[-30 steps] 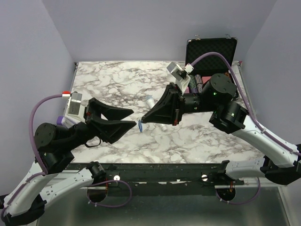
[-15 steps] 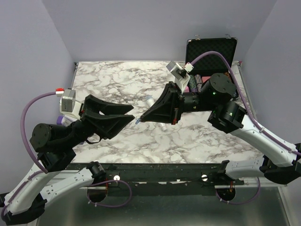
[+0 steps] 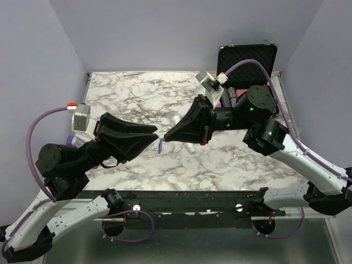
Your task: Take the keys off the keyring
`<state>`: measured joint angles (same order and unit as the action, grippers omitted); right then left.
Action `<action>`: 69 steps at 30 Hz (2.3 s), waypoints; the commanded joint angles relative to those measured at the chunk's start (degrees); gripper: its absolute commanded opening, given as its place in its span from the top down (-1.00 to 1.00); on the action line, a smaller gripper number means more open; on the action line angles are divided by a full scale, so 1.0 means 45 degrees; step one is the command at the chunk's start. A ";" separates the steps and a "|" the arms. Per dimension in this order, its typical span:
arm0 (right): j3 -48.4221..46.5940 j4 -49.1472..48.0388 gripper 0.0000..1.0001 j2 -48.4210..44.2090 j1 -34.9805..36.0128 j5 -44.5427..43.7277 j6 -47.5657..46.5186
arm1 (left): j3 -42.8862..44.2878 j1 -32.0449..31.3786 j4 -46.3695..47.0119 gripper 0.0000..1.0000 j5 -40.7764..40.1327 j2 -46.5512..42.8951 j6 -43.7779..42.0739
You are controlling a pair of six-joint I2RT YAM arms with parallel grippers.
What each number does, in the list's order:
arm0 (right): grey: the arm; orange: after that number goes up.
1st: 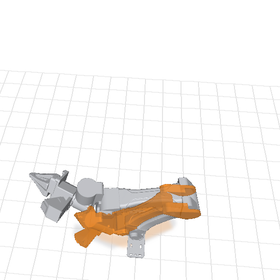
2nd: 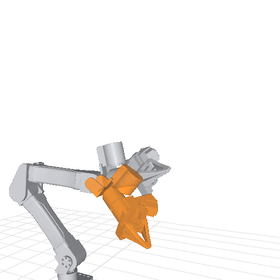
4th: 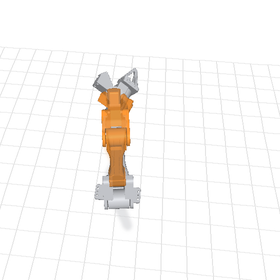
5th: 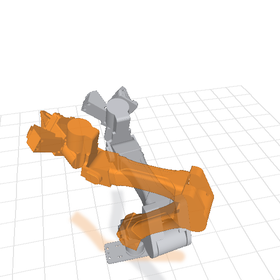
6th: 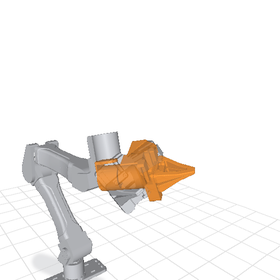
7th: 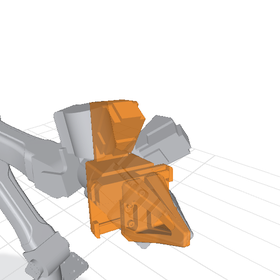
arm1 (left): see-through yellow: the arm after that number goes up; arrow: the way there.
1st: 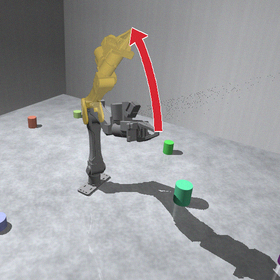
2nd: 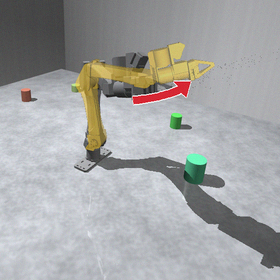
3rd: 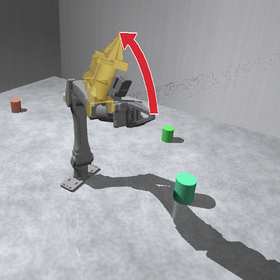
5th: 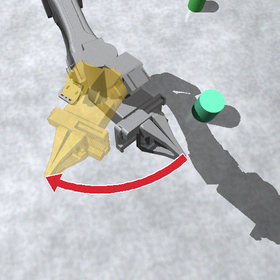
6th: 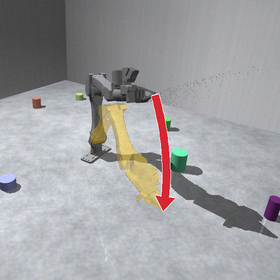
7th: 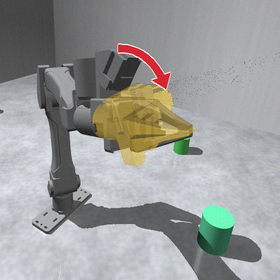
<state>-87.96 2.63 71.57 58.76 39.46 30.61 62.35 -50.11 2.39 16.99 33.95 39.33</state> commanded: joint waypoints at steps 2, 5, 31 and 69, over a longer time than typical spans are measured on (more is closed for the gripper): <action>-0.0257 -0.0449 0.98 -0.0045 -0.0011 -0.0254 0.0053 | -0.0105 -0.0057 -0.0238 0.23 0.0501 0.0111 0.0068; -0.0316 -0.0468 0.98 0.0013 -0.0031 -0.0273 0.0092 | -0.0182 -0.0057 -0.0278 0.28 0.0501 0.0111 0.0068; 0.0016 -0.0859 0.98 -0.0025 -0.0031 -0.0352 0.0170 | 0.0129 -0.0213 -0.0512 0.63 0.0637 0.0248 0.0030; 0.0035 -0.0917 0.98 0.0228 -0.0012 -0.0176 0.0327 | 0.0266 -0.0213 -0.0512 0.30 0.0267 0.0071 -0.0342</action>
<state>-87.96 0.03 72.12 58.76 38.63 31.51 62.35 -50.76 0.34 18.52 34.54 38.72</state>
